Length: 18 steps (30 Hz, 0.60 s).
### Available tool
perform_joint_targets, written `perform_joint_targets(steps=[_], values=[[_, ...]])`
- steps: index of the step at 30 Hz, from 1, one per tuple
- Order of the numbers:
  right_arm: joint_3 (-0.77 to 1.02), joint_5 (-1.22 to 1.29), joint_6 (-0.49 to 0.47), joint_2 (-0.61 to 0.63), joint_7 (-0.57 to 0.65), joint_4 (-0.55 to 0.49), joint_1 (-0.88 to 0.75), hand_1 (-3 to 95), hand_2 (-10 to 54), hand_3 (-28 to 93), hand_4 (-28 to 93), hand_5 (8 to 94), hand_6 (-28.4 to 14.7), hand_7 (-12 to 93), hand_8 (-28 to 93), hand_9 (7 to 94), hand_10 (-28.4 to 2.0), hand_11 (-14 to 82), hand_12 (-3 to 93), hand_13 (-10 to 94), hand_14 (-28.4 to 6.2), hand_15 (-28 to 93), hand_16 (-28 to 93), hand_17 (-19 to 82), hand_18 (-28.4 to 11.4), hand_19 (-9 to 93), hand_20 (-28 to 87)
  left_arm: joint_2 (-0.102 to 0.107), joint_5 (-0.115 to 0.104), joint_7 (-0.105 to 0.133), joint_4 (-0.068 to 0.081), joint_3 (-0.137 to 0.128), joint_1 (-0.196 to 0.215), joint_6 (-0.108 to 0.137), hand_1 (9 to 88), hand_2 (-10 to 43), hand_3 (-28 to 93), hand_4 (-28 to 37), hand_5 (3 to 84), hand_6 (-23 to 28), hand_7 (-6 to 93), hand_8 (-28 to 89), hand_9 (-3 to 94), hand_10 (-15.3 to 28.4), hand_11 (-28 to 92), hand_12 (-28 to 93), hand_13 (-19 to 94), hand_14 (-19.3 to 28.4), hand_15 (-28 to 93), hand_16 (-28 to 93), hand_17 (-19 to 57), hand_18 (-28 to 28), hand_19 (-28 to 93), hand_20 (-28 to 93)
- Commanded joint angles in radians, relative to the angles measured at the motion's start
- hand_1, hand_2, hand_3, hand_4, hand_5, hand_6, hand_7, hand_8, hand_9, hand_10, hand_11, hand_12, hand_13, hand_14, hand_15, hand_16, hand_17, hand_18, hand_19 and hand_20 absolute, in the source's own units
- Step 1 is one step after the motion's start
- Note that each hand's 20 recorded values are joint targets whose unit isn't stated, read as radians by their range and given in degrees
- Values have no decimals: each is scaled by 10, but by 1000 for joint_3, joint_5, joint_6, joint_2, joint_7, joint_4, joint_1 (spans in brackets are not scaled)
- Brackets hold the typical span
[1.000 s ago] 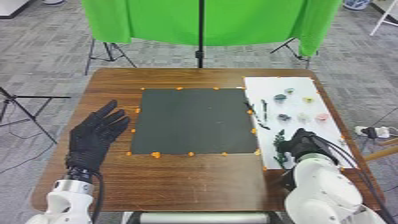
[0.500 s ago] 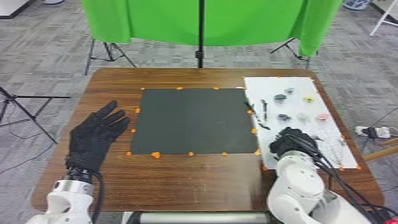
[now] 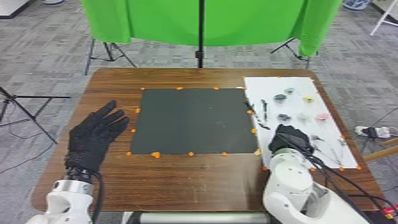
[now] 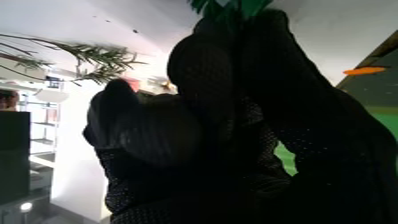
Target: Arrange flowers
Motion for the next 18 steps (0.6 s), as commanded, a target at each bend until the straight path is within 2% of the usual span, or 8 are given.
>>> perform_joint_targets(steps=[1, 5, 12, 16, 18], values=[[-46, -95, 207, 60, -32, 15, -44, 559, -95, 715, -283, 817, -56, 392, 146, 825, -136, 545, 265, 829, -76, 772, 195, 509, -229, 932, 336, 8, -6, 11, -2, 0, 11, 9, 229, 82, 796, -276, 415, 106, 107, -87, 367, 199, 236, 99, 257, 260, 443, -83, -96, 235, 518, 66], [-38, -154, 273, 78, -36, -27, -39, 558, -95, 725, -283, 825, -59, 386, 152, 831, -137, 549, 261, 833, -78, 777, 199, 514, -228, 932, 354, 15, -8, 18, -4, 4, 12, 13, 229, 82, 796, -276, 415, 106, 107, -86, 367, 199, 235, 99, 257, 261, 443, -83, -96, 235, 518, 66], [-40, -201, 305, 50, -81, -111, -14, 562, -95, 732, -283, 836, -64, 371, 164, 836, -139, 555, 261, 839, -78, 782, 204, 521, -231, 932, 387, 12, -3, 6, -11, -6, 11, 11, 229, 82, 795, -275, 416, 106, 106, -87, 367, 198, 235, 99, 257, 260, 442, -83, -96, 235, 518, 66], [-86, -178, 277, -37, -175, -103, 71, 560, -95, 736, -283, 839, -65, 367, 170, 837, -140, 555, 261, 840, -79, 783, 205, 521, -232, 932, 393, 26, -6, 14, -23, -13, 18, 23, 229, 82, 795, -275, 415, 106, 106, -86, 367, 199, 235, 100, 257, 260, 440, -83, -96, 235, 518, 66], [-117, -132, 243, -117, -232, -69, 143, 560, -95, 737, -283, 840, -65, 365, 172, 837, -140, 555, 262, 840, -79, 784, 205, 521, -232, 932, 395, 40, -8, 24, -33, -20, 25, 33, 229, 82, 795, -275, 415, 106, 106, -86, 367, 198, 235, 100, 257, 260, 440, -83, -95, 235, 520, 67]])
